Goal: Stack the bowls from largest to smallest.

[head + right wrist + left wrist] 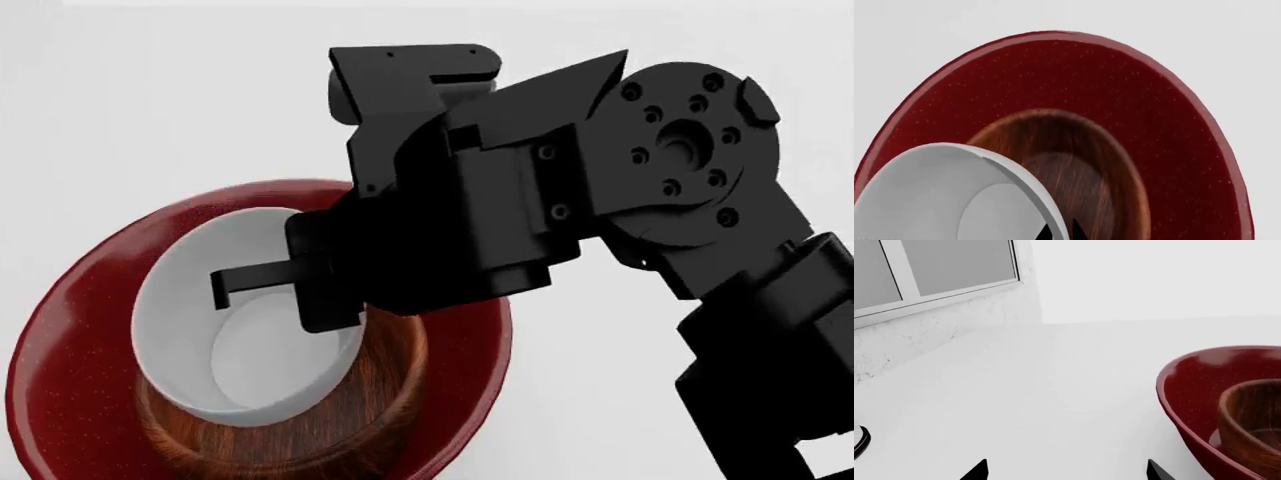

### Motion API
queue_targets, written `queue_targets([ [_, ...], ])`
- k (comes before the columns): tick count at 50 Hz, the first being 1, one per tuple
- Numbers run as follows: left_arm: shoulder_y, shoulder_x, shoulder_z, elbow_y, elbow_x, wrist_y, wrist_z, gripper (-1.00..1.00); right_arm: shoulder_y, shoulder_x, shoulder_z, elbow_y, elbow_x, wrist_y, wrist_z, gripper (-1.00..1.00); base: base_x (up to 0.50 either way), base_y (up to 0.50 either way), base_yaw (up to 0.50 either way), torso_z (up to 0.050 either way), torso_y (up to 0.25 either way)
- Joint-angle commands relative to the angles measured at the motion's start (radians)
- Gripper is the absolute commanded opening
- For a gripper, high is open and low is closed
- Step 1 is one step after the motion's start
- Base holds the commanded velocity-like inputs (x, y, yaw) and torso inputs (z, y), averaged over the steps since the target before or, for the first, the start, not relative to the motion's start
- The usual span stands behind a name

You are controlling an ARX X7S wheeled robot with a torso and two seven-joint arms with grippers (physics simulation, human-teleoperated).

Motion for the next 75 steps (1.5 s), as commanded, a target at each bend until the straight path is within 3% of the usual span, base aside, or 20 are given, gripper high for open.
queue_targets([
  [1,0.039,0.006,-0.089,0.0,-0.057,0.0,0.002,1.0,-0.044,-0.027,0.002,-0.007,-0.048,-0.032,-0.023,-1.0,0.0,0.0,0.0,0.0,0.0],
  [38,0.02,0.028,-0.061,0.0,-0.025,0.0,0.003,1.0,-0.083,-0.039,-0.048,0.0,-0.128,-0.048,-0.057,-1.0,0.0,0.0,0.0,0.0,0.0],
  [39,0.025,0.026,-0.073,0.0,-0.037,0.0,0.002,1.0,-0.081,-0.039,-0.047,-0.002,-0.128,-0.049,-0.056,1.0,0.0,0.0,0.0,0.0,0.0],
  [50,0.011,0.028,-0.034,0.0,-0.01,0.0,0.002,1.0,-0.075,-0.035,-0.039,-0.016,-0.109,-0.057,-0.051,1.0,0.0,0.0,0.0,0.0,0.0],
  [65,0.038,0.005,-0.084,0.0,-0.048,0.0,0.003,1.0,-0.07,0.008,-0.013,-0.113,-0.146,-0.08,-0.061,1.0,0.0,0.0,0.0,0.0,0.0],
  [68,0.037,-0.02,-0.043,-0.001,-0.021,0.01,0.006,1.0,-0.065,0.038,0.012,-0.173,-0.162,-0.095,-0.063,1.0,0.0,0.0,0.0,0.0,0.003],
  [73,0.054,-0.156,-0.009,-0.005,-0.02,0.11,0.014,1.0,-0.072,0.121,0.069,-0.303,-0.291,-0.15,-0.12,1.0,0.0,0.0,0.0,0.0,0.0],
  [74,0.033,-0.121,-0.031,-0.04,-0.022,0.081,0.047,1.0,-0.084,0.147,0.094,-0.343,-0.272,-0.162,-0.125,1.0,0.0,0.0,0.0,0.0,0.0],
  [75,0.021,-0.136,-0.01,-0.045,-0.002,0.085,0.054,1.0,-0.096,0.169,0.116,-0.381,-0.294,-0.194,-0.113,1.0,0.0,0.0,0.0,0.0,0.0],
])
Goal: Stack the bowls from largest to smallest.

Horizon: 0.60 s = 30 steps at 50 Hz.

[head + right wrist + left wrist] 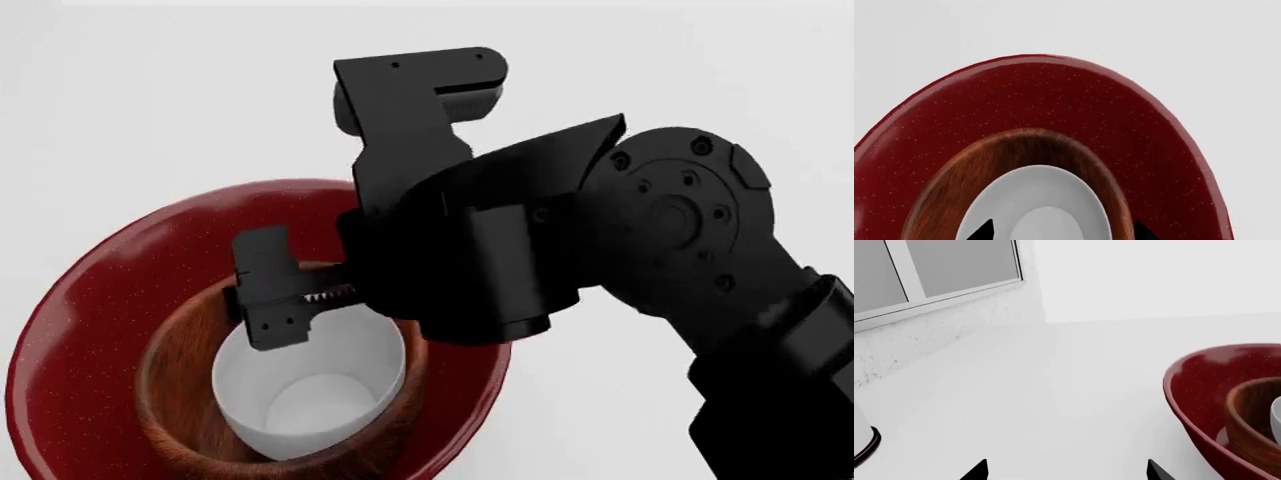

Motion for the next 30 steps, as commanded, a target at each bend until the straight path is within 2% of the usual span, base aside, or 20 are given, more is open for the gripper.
queue_targets([
  [1,-0.02,-0.122,0.069,-0.041,0.047,0.075,0.051,1.0,-0.044,0.146,0.128,-0.252,-0.12,-0.11,-0.051,1.0,0.0,0.0,0.0,0.0,0.0],
  [2,-0.047,-0.14,0.146,-0.044,0.095,0.099,0.052,1.0,-0.055,0.158,0.14,-0.269,-0.124,-0.126,-0.05,1.0,0.0,0.0,0.0,0.0,0.0],
  [4,-0.059,-0.221,0.162,-0.045,0.073,0.157,0.056,1.0,-0.093,0.217,0.189,-0.372,-0.227,-0.173,-0.147,1.0,0.0,0.0,0.0,0.0,0.0],
  [5,-0.083,-0.205,0.114,-0.061,0.043,0.166,0.081,1.0,-0.111,0.25,0.203,-0.41,-0.274,-0.188,-0.188,1.0,0.0,0.0,0.0,0.0,0.0],
  [6,-0.098,-0.199,0.118,-0.067,0.054,0.168,0.089,1.0,-0.125,0.264,0.213,-0.43,-0.312,-0.211,-0.199,1.0,0.0,0.0,0.0,0.0,0.0],
  [7,-0.08,-0.252,0.146,-0.063,0.061,0.184,0.069,1.0,-0.146,0.29,0.235,-0.457,-0.347,-0.242,-0.228,1.0,0.0,0.0,0.0,0.0,0.0],
  [8,-0.122,-0.295,0.224,-0.061,0.092,0.241,0.075,1.0,-0.166,0.318,0.257,-0.478,-0.367,-0.271,-0.236,1.0,0.0,0.0,0.0,0.0,0.0],
  [10,-0.146,-0.351,0.284,-0.057,0.103,0.296,0.072,1.0,-0.206,0.363,0.277,-0.531,-0.465,-0.325,-0.282,1.0,0.0,0.0,0.0,0.0,0.0],
  [11,-0.192,-0.389,0.382,-0.064,0.153,0.332,0.086,1.0,-0.234,0.386,0.281,-0.539,-0.495,-0.345,-0.303,1.0,0.0,0.0,0.0,0.0,0.0],
  [13,-0.218,-0.437,0.412,-0.068,0.15,0.373,0.089,1.0,-0.267,0.408,0.292,-0.537,-0.537,-0.382,-0.299,1.0,0.0,0.0,0.0,0.0,0.0],
  [17,-0.329,-0.611,0.61,-0.086,0.196,0.518,0.134,1.0,-0.303,0.481,0.323,-0.594,-0.596,-0.427,-0.295,1.0,0.0,0.0,0.0,0.0,0.0],
  [19,-0.367,-0.667,0.619,-0.092,0.164,0.566,0.157,1.0,-0.282,0.504,0.345,-0.591,-0.588,-0.428,-0.271,1.0,0.0,0.0,0.0,0.0,0.0],
  [21,-0.389,-0.746,0.69,-0.104,0.152,0.646,0.183,1.0,-0.249,0.524,0.352,-0.57,-0.587,-0.406,-0.245,1.0,0.0,0.0,0.0,0.0,0.0],
  [22,-0.41,-0.821,0.727,-0.099,0.177,0.698,0.235,1.0,-0.232,0.533,0.355,-0.564,-0.602,-0.402,-0.254,1.0,0.0,0.0,0.0,0.0,0.0],
  [25,-0.412,-0.935,0.763,-0.106,0.212,0.791,0.322,1.0,-0.203,0.545,0.364,-0.53,-0.589,-0.385,-0.264,1.0,0.0,0.0,0.0,0.0,0.0],
  [30,-0.462,-0.942,0.718,-0.206,0.187,0.663,0.419,1.0,-0.117,0.55,0.382,-0.426,-0.593,-0.36,-0.268,1.0,0.0,0.0,0.0,0.0,0.0],
])
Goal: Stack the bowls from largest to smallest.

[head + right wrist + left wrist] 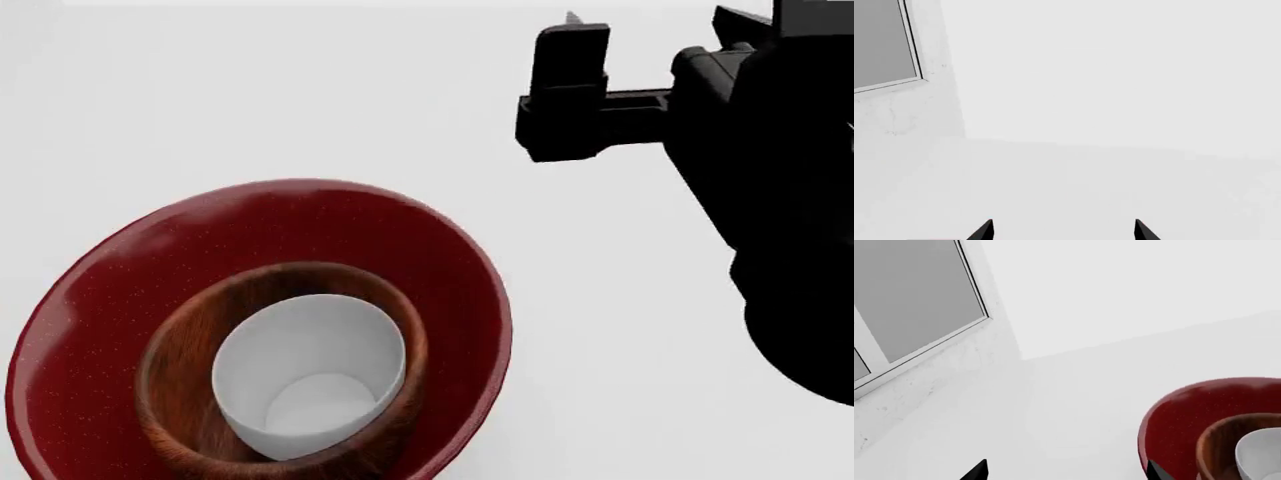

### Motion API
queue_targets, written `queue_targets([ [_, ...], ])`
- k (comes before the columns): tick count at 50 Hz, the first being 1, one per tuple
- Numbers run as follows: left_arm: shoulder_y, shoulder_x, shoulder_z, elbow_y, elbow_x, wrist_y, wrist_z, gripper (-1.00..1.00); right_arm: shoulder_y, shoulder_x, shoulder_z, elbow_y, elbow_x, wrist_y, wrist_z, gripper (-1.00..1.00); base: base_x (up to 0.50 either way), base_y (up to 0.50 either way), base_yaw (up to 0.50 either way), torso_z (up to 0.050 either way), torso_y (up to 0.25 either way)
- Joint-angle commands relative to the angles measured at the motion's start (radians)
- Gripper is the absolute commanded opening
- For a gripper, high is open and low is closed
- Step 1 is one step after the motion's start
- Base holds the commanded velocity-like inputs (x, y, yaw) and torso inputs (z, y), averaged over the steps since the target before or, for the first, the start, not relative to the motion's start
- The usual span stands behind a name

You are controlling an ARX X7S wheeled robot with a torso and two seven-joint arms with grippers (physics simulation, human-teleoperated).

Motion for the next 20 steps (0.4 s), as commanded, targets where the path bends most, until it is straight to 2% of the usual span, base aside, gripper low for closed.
queue_targets([
  [1,-0.123,-0.228,0.114,-0.106,0.018,0.103,0.211,1.0,0.085,0.075,0.068,0.068,-0.075,-0.006,-0.031,1.0,0.0,0.0,0.0,0.0,0.0],
  [6,-0.166,-0.228,0.076,-0.193,-0.001,0.016,0.236,1.0,0.17,0.056,0.056,0.132,-0.107,0.027,-0.062,1.0,0.0,0.0,0.0,0.0,0.0],
  [7,-0.164,-0.228,0.079,-0.196,0.016,0.03,0.278,1.0,0.191,0.043,0.054,0.154,-0.106,0.037,-0.062,1.0,0.0,0.0,0.0,0.0,0.0],
  [8,-0.173,-0.228,0.071,-0.207,0.018,-0.025,0.287,1.0,0.203,0.034,0.04,0.158,-0.139,0.034,-0.081,1.0,0.0,0.0,0.0,0.0,0.0],
  [11,-0.192,-0.228,0.054,-0.251,0.021,-0.057,0.316,1.0,0.24,0.014,0.037,0.201,-0.134,0.055,-0.08,1.0,0.0,0.0,0.0,0.0,0.0],
  [12,-0.342,-0.078,0.204,-0.401,-0.129,-0.207,0.166,1.0,0.26,0.004,0.032,0.218,-0.137,0.065,-0.082,1.0,0.0,0.0,0.0,0.0,0.0],
  [13,-0.192,-0.228,0.054,-0.285,0.021,-0.057,0.316,1.0,0.269,-0.001,0.029,0.225,-0.143,0.067,-0.085,1.0,0.0,0.0,0.0,0.0,0.0],
  [14,-0.112,-0.228,0.044,-0.312,0.171,-0.037,0.466,1.0,0.291,-0.008,0.025,0.239,-0.144,0.08,-0.089,1.0,0.0,0.0,0.0,0.0,0.0],
  [15,-0.262,-0.078,0.194,-0.462,0.021,-0.187,0.316,1.0,0.305,-0.014,0.025,0.254,-0.138,0.09,-0.087,1.0,0.0,0.0,0.0,0.0,0.0],
  [16,-0.116,-0.228,0.044,-0.337,0.171,-0.058,0.466,1.0,0.315,-0.017,0.025,0.263,-0.141,0.092,-0.088,1.0,0.0,0.0,0.0,0.0,0.0],
  [17,-0.124,-0.228,0.032,-0.352,0.231,-0.078,0.54,1.0,0.324,-0.019,0.023,0.267,-0.148,0.093,-0.093,1.0,0.0,0.0,0.0,0.0,0.0],
  [18,-0.274,-0.078,0.182,-0.502,0.081,-0.228,0.39,1.0,0.338,-0.023,0.02,0.277,-0.149,0.101,-0.098,1.0,0.0,0.0,0.0,0.0,0.0],
  [19,-0.125,-0.228,0.032,-0.366,0.231,-0.083,0.54,1.0,0.346,-0.026,0.02,0.286,-0.149,0.105,-0.099,1.0,0.0,0.0,0.0,0.0,0.0],
  [20,-0.137,-0.228,0.019,-0.383,0.275,-0.105,0.607,1.0,0.36,-0.029,0.014,0.291,-0.159,0.109,-0.109,1.0,0.0,0.0,0.0,0.0,0.0],
])
